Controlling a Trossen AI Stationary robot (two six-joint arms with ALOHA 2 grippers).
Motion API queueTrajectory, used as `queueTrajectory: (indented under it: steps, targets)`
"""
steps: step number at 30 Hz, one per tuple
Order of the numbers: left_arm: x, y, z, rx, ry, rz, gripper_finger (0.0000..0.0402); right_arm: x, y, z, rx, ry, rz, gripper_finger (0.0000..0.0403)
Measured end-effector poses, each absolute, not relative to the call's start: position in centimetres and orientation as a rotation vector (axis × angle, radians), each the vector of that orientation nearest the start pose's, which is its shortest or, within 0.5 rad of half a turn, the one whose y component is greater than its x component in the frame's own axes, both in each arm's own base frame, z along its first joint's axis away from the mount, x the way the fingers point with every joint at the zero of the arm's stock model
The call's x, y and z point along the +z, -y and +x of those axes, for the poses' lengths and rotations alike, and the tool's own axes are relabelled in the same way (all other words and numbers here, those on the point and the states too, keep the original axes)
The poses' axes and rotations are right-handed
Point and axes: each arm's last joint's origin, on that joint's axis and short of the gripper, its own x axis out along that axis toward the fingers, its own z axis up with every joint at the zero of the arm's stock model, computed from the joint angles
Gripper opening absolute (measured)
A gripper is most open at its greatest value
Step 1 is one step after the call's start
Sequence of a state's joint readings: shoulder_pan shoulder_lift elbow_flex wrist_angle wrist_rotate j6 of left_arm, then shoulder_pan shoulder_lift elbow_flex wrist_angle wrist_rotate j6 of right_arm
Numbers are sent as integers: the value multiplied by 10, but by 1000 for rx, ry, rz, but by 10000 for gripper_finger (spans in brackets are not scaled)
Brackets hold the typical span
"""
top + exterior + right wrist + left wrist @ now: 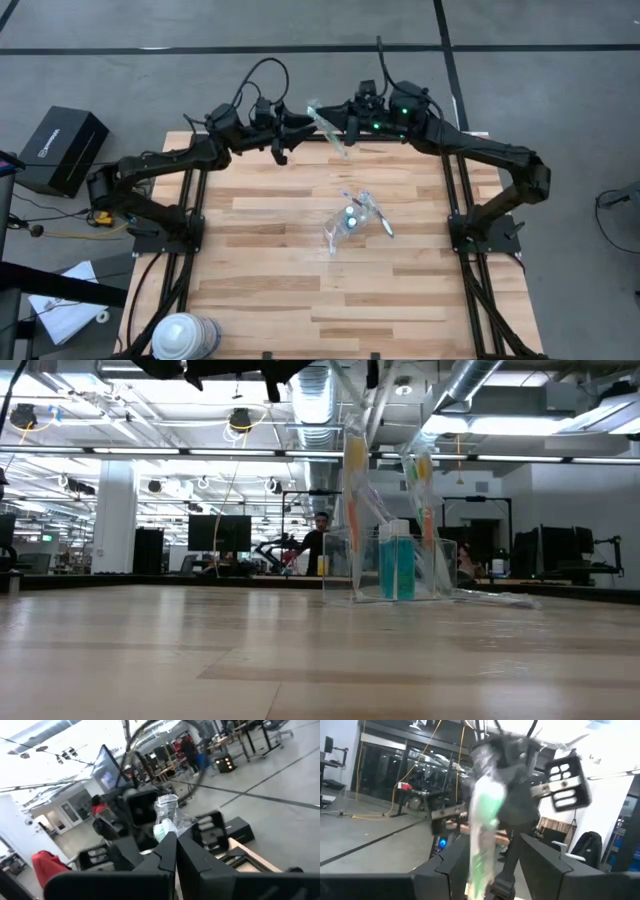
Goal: Pick & Place toothbrushing station
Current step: Put the green toothbrush into the transparent organizer
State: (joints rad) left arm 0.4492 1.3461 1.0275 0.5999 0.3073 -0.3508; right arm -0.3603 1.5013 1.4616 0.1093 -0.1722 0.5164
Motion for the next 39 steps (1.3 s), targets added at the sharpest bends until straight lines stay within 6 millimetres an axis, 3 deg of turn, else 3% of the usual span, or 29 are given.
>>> queueTrajectory:
  steps: [7, 39]
  targets:
    - [365, -126, 280, 93, 274, -244, 158, 434, 117, 327, -122, 132, 483, 0]
    - [369, -128, 278, 94, 314, -223, 146, 432, 105, 334, -37, 105, 495, 0]
